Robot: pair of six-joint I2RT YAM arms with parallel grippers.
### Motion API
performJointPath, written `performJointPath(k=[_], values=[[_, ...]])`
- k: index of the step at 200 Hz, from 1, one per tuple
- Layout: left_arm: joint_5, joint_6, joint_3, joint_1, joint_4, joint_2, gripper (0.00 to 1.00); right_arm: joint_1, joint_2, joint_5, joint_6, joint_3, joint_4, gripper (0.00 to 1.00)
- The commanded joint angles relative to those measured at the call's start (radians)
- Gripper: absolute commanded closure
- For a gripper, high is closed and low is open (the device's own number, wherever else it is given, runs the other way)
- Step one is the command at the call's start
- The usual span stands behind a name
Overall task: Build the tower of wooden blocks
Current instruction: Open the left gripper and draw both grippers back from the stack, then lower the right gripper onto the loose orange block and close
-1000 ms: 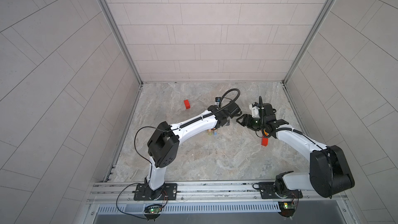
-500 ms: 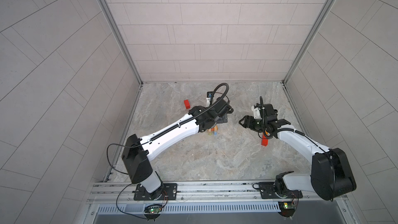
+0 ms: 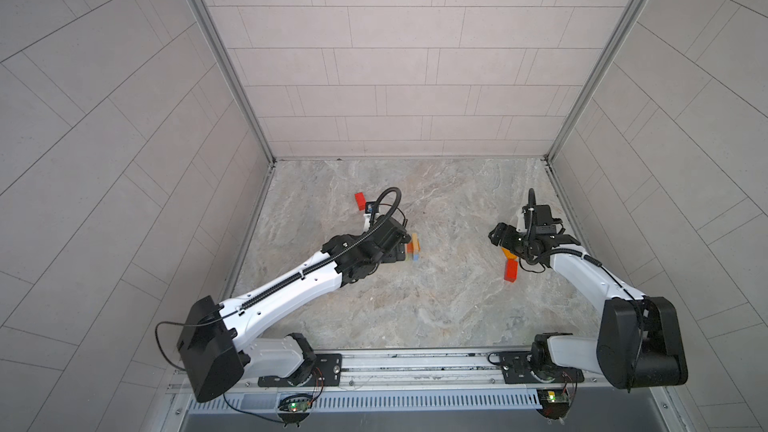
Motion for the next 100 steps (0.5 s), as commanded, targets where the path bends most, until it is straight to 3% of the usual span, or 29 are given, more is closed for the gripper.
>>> performJointPath(k=[1, 49, 100], values=[[0.049, 0.013, -0.076, 0.039, 0.052, -0.066, 0.0, -0.04, 0.011, 0.042, -0.014, 0.007, -0.035, 0.13], [0.088, 0.03, -0.191, 0.098, 0.085, -0.155, 0.0, -0.06, 0.083, 0.032, 0.025, 0.001, -0.083, 0.12], [0.129, 0.071, -0.253, 0.161, 0.112, -0.177, 0.0, -0.059, 0.128, -0.021, 0.049, -0.047, -0.017, 0.12]])
